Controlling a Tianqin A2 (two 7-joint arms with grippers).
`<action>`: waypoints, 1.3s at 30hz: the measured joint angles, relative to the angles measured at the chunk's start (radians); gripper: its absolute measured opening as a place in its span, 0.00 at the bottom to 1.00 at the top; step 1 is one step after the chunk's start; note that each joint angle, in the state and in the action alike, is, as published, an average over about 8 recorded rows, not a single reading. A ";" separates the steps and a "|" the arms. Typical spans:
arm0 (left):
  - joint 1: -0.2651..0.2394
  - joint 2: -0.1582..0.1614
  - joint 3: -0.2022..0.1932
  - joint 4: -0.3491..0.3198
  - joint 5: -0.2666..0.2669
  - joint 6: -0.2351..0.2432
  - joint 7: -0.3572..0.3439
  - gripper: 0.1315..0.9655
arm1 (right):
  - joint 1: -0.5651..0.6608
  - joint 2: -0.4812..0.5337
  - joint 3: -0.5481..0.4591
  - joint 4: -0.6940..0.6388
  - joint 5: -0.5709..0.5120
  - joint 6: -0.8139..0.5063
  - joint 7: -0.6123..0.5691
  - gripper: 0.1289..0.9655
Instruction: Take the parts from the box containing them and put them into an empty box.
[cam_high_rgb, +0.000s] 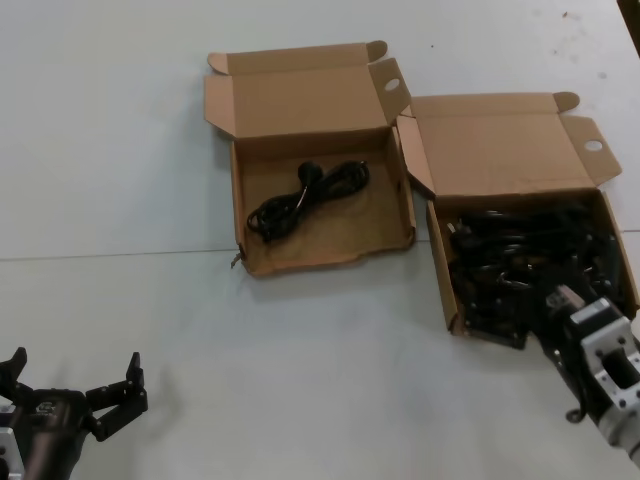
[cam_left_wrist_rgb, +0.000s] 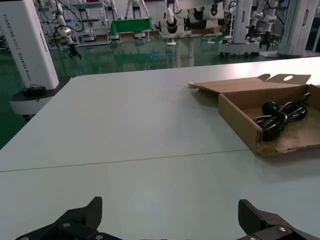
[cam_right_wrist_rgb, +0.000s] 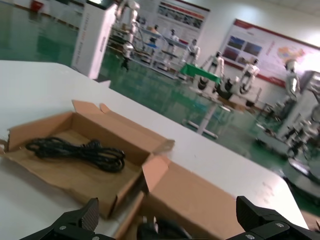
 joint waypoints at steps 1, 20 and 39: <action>0.000 0.000 0.000 0.000 0.000 0.000 0.000 0.97 | -0.010 0.003 -0.001 0.002 0.009 0.012 0.000 1.00; 0.000 0.000 0.000 0.000 0.000 0.000 0.000 1.00 | -0.167 0.053 -0.025 0.035 0.160 0.208 0.000 1.00; 0.000 0.000 0.000 0.000 0.000 0.000 0.000 1.00 | -0.169 0.054 -0.025 0.036 0.163 0.211 0.000 1.00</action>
